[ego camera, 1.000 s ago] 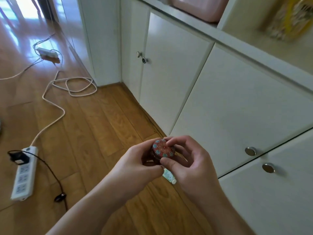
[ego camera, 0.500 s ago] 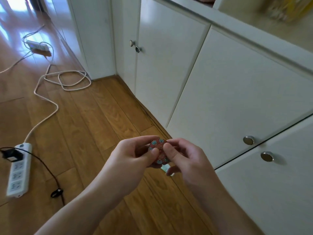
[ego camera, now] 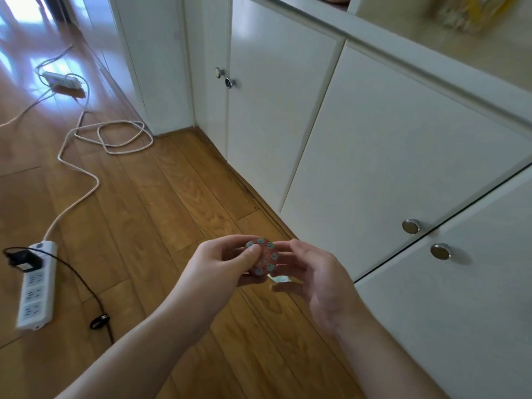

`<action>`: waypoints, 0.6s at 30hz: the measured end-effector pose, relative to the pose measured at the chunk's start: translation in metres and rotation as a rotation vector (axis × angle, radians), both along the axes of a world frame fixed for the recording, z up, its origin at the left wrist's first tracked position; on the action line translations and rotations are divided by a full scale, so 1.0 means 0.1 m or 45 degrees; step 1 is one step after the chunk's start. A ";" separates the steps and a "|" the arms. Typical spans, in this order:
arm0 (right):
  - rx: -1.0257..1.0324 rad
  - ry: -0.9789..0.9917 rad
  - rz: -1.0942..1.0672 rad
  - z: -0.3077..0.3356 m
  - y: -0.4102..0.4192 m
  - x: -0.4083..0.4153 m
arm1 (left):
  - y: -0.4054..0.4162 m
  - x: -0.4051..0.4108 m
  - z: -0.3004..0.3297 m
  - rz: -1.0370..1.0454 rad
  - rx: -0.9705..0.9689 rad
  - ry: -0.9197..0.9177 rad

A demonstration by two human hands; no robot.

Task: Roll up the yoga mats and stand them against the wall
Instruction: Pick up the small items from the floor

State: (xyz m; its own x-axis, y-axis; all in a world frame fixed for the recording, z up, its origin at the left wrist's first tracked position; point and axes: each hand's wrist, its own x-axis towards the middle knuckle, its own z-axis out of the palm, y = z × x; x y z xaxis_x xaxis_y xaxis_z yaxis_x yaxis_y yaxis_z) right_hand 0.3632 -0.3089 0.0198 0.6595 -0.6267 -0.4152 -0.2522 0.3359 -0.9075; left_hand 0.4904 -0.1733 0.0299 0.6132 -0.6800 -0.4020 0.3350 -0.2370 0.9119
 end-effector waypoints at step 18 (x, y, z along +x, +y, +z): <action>-1.030 1.330 0.735 -3.02 -0.52 0.32 | -0.28 0.46 -1.09 0.182 0.153 0.211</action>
